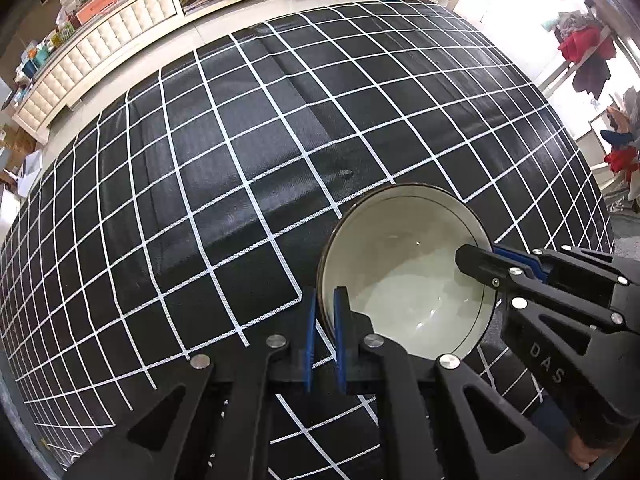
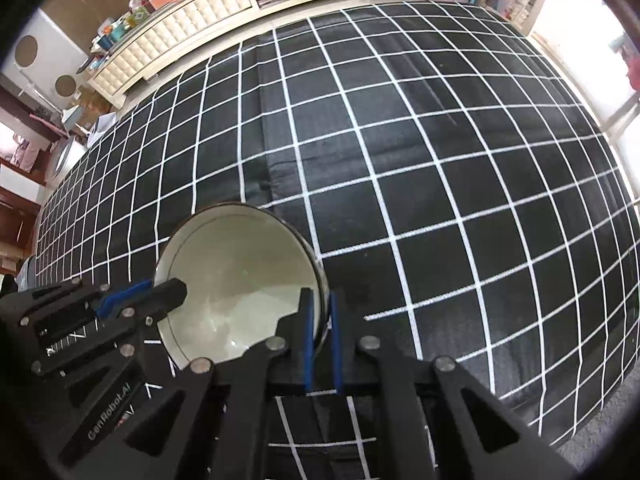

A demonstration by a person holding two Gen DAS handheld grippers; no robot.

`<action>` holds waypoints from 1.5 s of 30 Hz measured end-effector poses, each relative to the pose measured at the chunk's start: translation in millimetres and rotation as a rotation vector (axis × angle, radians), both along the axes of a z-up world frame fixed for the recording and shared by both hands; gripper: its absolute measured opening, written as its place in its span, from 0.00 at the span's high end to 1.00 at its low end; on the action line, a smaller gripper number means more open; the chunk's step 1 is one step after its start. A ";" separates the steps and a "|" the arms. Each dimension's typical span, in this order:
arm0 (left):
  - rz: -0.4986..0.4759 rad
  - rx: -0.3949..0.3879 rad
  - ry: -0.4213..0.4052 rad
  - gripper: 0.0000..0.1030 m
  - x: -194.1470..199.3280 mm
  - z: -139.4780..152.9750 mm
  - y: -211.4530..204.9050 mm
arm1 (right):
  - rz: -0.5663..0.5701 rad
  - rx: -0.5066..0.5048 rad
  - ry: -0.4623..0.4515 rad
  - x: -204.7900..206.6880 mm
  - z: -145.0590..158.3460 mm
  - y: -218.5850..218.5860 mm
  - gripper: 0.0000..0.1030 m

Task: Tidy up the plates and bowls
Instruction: 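Carry the floral bowl over and lower it onto the bowl stack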

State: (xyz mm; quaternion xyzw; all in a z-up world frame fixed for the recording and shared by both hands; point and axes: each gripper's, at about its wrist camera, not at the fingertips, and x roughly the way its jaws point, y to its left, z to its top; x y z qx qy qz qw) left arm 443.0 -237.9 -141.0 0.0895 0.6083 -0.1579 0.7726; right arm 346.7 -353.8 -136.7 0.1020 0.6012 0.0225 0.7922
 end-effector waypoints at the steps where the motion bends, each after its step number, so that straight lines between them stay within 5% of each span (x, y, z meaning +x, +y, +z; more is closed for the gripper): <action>1: 0.000 0.000 -0.003 0.93 -1.8 2.1 -0.3 | -0.005 0.004 0.001 -1.8 1.2 -0.4 0.90; 10: 0.016 -0.041 -0.039 0.94 -26.1 42.4 17.7 | -0.004 0.017 -0.013 -25.8 35.5 13.2 0.91; 25: 0.122 -0.085 -0.121 0.94 -116.2 106.9 119.6 | 0.100 0.004 -0.093 -83.4 88.4 101.5 0.91; 45: 0.222 -0.081 -0.067 0.94 -207.4 77.0 199.0 | 0.210 0.008 0.028 -129.3 49.9 179.0 0.91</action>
